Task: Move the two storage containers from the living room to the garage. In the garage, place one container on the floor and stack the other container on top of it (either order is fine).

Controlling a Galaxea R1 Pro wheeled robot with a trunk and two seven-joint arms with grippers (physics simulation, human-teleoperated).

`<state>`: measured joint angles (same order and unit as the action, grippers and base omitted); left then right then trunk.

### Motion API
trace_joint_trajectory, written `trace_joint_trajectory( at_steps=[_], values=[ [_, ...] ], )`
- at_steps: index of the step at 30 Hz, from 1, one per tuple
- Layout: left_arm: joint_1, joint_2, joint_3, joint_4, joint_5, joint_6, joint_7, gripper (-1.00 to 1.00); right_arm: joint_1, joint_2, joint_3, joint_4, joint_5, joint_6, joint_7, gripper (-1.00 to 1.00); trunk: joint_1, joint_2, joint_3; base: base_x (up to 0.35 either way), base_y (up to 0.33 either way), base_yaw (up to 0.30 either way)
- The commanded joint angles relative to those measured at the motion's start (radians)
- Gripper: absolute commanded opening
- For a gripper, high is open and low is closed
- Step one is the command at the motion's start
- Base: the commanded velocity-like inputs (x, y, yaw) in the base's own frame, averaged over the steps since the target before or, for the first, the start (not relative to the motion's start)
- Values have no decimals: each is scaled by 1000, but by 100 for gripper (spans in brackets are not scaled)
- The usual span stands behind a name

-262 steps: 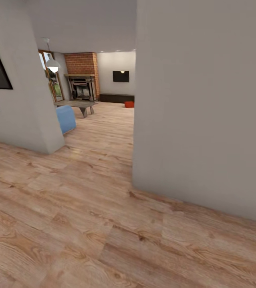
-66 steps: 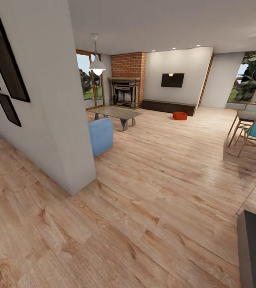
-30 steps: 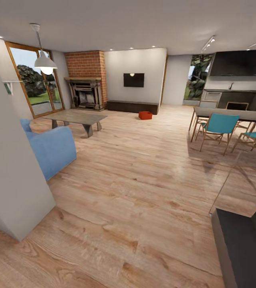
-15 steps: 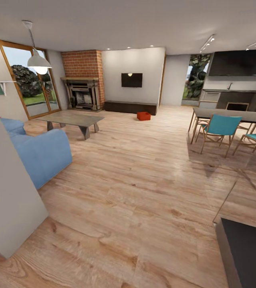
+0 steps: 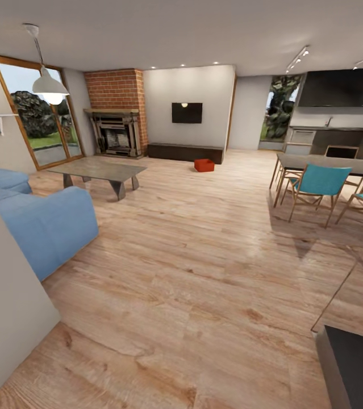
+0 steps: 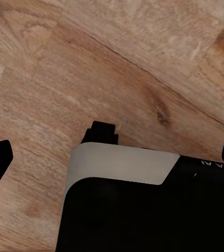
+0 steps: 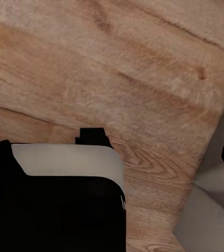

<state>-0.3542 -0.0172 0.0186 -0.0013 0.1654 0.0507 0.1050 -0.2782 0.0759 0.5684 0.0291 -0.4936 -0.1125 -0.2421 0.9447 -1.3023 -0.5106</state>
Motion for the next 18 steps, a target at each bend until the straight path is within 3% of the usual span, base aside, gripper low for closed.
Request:
trace_joint_trajectory(
  at_steps=[1,12,18],
  values=[
    [0,-1,1,0,6,3,3,100,-1,1,8,3,-10,-6,0,100,0,-1,-1,0,0,0],
    [0,-1,1,0,6,3,3,100,-1,-5,8,3,-10,-6,0,100,0,-1,-1,9,0,0],
    [0,0,1,0,6,4,2,100,-1,-3,8,3,-10,-6,0,100,0,-1,-1,277,0,0]
  ],
)
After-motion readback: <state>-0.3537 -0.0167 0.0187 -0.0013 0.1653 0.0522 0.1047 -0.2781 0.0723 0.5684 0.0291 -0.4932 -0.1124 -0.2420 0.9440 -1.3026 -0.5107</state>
